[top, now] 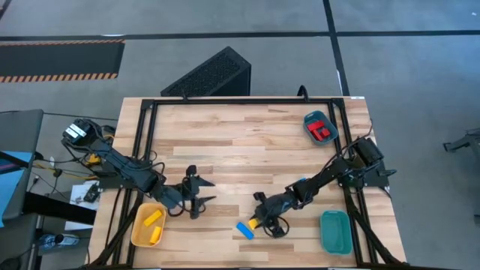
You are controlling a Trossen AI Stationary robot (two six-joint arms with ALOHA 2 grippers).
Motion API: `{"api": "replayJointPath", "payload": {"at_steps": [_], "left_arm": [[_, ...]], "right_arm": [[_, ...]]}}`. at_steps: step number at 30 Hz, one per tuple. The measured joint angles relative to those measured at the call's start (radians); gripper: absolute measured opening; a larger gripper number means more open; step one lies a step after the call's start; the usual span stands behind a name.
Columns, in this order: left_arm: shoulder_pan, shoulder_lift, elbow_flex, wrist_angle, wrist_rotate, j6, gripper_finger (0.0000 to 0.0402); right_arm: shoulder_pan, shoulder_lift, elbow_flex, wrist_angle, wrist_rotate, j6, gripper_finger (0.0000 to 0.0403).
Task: Sort & place blocks by color
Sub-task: Put the yellow block into the yellow bin
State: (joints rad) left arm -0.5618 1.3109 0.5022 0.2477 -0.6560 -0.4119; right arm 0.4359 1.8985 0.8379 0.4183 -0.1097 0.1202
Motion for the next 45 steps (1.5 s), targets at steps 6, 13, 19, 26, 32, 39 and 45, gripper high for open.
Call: {"api": "replayJointPath", "payload": {"at_steps": [6, 13, 19, 26, 32, 39, 45], "left_arm": [[-0.044, 0.000, 0.000, 0.224, 0.023, 0.272, 0.0194], [-0.099, 0.000, 0.001, 0.289, 0.023, 0.462, 0.0194], [-0.100, 0.071, 0.070, 0.335, 0.051, 0.551, 0.0195], [-0.090, 0.330, 0.250, 0.321, -0.117, 0.765, 0.0238], [-0.082, 0.405, 0.362, 0.190, -0.134, 0.813, 0.0271], [-0.079, 0.406, 0.426, 0.058, -0.094, 0.817, 0.0216], [-0.059, 0.406, 0.430, -0.015, -0.075, 0.781, 0.0111]], "right_arm": [[-0.063, 0.001, -0.001, 0.144, -0.013, 0.018, 0.0112], [-0.185, 0.000, -0.001, 0.470, -0.116, 0.114, 0.0113], [-0.224, -0.001, 0.000, 0.546, -0.154, 0.229, 0.0128], [-0.210, -0.001, 0.022, 0.559, -0.153, 0.241, 0.0128], [-0.197, -0.001, 0.023, 0.528, -0.153, 0.250, 0.0128], [-0.193, -0.001, 0.023, 0.518, -0.153, 0.249, 0.0129], [-0.195, 0.001, 0.022, 0.505, -0.150, 0.255, 0.0129]]}}
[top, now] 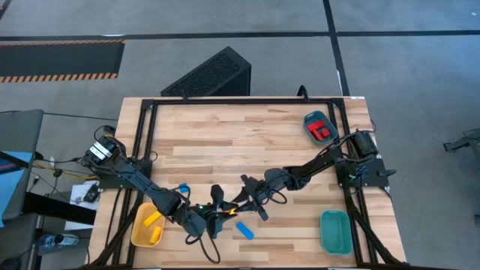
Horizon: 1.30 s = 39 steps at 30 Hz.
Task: Sort & place blocks by color
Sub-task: Put the yellow block into the yellow bin
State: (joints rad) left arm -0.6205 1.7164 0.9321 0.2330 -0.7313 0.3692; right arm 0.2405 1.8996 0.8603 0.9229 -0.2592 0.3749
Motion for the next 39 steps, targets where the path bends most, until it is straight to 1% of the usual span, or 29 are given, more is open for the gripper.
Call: {"api": "replayJointPath", "payload": {"at_steps": [5, 11, 15, 18, 20, 22, 24, 26, 29, 30, 32, 34, 37, 39], "left_arm": [[0.006, 0.000, 0.000, 0.003, 0.026, -0.019, 0.0111], [0.004, -0.005, 0.000, 0.006, 0.031, -0.064, 0.0111], [0.002, -0.028, -0.001, -0.028, -0.003, -0.127, 0.0110], [-0.002, -0.066, -0.002, -0.111, -0.099, -0.269, 0.0110], [-0.002, -0.096, -0.005, -0.210, -0.130, -0.396, 0.0110], [-0.001, -0.137, -0.004, -0.322, -0.156, -0.550, 0.0110], [-0.006, -0.177, -0.001, -0.438, -0.180, -0.716, 0.0110], [-0.015, -0.207, -0.003, -0.578, -0.202, -0.882, 0.0110], [-0.037, -0.271, -0.003, -0.752, -0.192, -1.100, 0.0118], [-0.047, -0.290, -0.003, -0.795, -0.175, -1.161, 0.0120], [-0.075, -0.324, -0.003, -0.859, -0.095, -1.245, 0.0121], [-0.109, -0.354, -0.002, -0.881, 0.032, -1.284, 0.0119], [-0.180, -0.367, -0.002, -0.927, 0.252, -1.341, 0.0115], [-0.235, -0.365, -0.002, -0.940, 0.333, -1.422, 0.0115]], "right_arm": [[0.000, 0.000, -0.001, -0.004, -0.002, 0.005, 0.0139], [0.000, 0.000, 0.001, 0.001, 0.000, -0.021, 0.0183], [-0.001, -0.001, 0.002, 0.008, 0.020, -0.036, 0.0206], [0.001, -0.005, 0.003, -0.025, 0.135, -0.063, 0.0211], [0.004, -0.007, 0.006, -0.061, 0.231, -0.092, 0.0210], [0.004, -0.006, 0.004, -0.117, 0.293, -0.101, 0.0205], [0.002, 0.001, -0.001, -0.166, 0.319, -0.107, 0.0200], [-0.001, -0.002, 0.001, -0.178, 0.332, -0.121, 0.0194], [-0.015, -0.014, 0.002, -0.217, 0.341, -0.139, 0.0187], [-0.019, -0.016, 0.002, -0.225, 0.341, -0.147, 0.0184], [-0.030, -0.025, 0.002, -0.258, 0.345, -0.176, 0.0180], [-0.043, -0.051, 0.001, -0.310, 0.345, -0.204, 0.0175], [-0.066, -0.086, 0.002, -0.379, 0.345, -0.240, 0.0169], [-0.085, -0.107, 0.002, -0.409, 0.346, -0.256, 0.0165]]}}
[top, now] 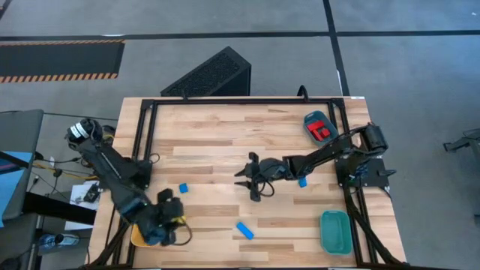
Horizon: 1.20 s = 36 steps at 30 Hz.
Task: Sort & place blocks by color
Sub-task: Put the yellow block into the yellow bin, then put the top left blue block into the green bin
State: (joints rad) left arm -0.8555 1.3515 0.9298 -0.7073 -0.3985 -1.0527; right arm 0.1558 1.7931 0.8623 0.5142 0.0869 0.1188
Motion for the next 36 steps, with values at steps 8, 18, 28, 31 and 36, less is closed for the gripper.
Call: {"api": "replayJointPath", "payload": {"at_steps": [8, 18, 28, 31, 36], "left_arm": [[-0.223, 0.001, 0.000, -0.103, 0.089, -0.363, 0.0118], [-0.394, 0.099, -0.003, -0.288, 0.104, -0.798, 0.0146], [-0.389, 0.146, -0.004, -0.356, 0.177, -0.807, 0.0217], [-0.370, 0.140, 0.000, -0.371, 0.171, -0.761, 0.0229], [-0.322, 0.119, 0.006, -0.458, 0.100, -0.766, 0.0233]], "right_arm": [[-0.058, -0.031, 0.000, -0.008, -0.005, -0.022, 0.0154], [-0.040, -0.031, 0.000, 0.042, -0.006, -0.040, 0.0157], [0.017, -0.013, -0.001, 0.076, -0.015, -0.075, 0.0161], [0.037, 0.008, -0.001, 0.126, -0.018, -0.074, 0.0170], [0.062, 0.086, 0.022, 0.220, -0.021, -0.051, 0.0191]]}}
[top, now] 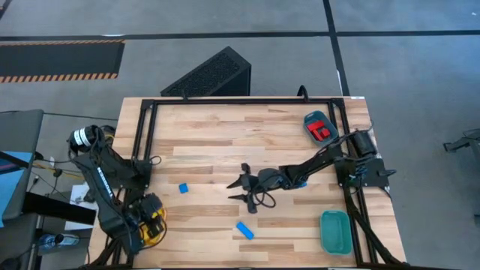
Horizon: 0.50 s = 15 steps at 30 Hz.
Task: Sort & place blocks by color
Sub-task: Put the top left blue block into the green bin
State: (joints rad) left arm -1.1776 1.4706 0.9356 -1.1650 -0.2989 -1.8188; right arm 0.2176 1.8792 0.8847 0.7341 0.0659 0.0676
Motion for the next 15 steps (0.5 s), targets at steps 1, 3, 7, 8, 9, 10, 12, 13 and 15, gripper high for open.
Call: {"api": "replayJointPath", "payload": {"at_steps": [1, 3, 7, 8, 9, 10, 12, 13, 15], "left_arm": [[0.011, -0.004, 0.000, -0.020, -0.011, -0.002, 0.0233], [0.031, -0.014, 0.000, -0.062, -0.027, 0.000, 0.0233], [0.072, -0.038, 0.000, -0.158, -0.084, 0.030, 0.0233], [0.084, -0.045, 0.000, -0.191, -0.111, 0.031, 0.0233], [0.096, -0.052, 0.000, -0.228, -0.145, 0.024, 0.0233], [0.108, -0.056, 0.000, -0.266, -0.188, -0.004, 0.0233], [0.127, -0.059, 0.000, -0.348, -0.303, -0.091, 0.0233], [0.136, -0.060, 0.000, -0.392, -0.368, -0.134, 0.0233], [0.156, -0.065, -0.007, -0.404, -0.510, -0.185, 0.0233]], "right_arm": [[0.002, 0.018, 0.016, 0.004, -0.005, 0.008, 0.0196], [0.003, 0.066, 0.059, 0.005, -0.016, 0.010, 0.0204], [0.003, 0.164, 0.169, -0.011, -0.015, 0.011, 0.0216], [-0.001, 0.184, 0.204, -0.026, -0.015, 0.010, 0.0217], [-0.007, 0.203, 0.241, -0.049, -0.015, 0.010, 0.0217], [-0.011, 0.219, 0.280, -0.090, -0.016, 0.010, 0.0216], [-0.024, 0.252, 0.362, -0.181, -0.015, 0.011, 0.0214], [-0.030, 0.268, 0.405, -0.232, -0.015, 0.010, 0.0212], [-0.045, 0.300, 0.484, -0.313, -0.014, 0.010, 0.0208]]}}
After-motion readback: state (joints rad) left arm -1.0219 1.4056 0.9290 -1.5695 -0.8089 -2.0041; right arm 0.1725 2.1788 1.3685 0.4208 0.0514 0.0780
